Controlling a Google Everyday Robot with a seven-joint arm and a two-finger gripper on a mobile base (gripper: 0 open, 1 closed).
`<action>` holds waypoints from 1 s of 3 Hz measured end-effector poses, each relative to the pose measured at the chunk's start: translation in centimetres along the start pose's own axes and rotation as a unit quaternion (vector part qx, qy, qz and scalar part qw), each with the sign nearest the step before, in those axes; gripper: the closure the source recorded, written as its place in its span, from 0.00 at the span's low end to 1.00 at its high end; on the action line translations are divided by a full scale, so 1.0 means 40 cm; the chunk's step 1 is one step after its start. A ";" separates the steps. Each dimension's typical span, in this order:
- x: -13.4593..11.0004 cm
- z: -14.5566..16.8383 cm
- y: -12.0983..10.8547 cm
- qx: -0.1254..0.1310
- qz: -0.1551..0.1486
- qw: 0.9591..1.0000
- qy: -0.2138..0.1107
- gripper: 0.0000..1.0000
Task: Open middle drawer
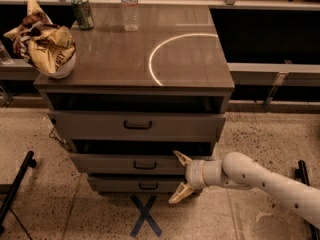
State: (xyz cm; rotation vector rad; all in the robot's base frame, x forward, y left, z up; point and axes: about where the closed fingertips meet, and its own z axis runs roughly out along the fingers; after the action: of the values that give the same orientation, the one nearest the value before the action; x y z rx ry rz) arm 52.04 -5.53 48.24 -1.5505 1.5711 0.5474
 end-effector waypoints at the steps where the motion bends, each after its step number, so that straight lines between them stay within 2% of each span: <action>1: 0.008 0.025 -0.039 0.007 -0.040 0.999 0.014 0.00; 3: 0.077 0.058 -0.087 0.005 -0.061 0.998 0.034 0.00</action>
Offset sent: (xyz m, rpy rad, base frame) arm 0.0476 -0.0074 -0.0245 -0.0993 -0.1128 0.0560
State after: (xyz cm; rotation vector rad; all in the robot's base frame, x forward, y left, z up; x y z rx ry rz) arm 56.35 -6.00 45.38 -1.6602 1.5161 0.4223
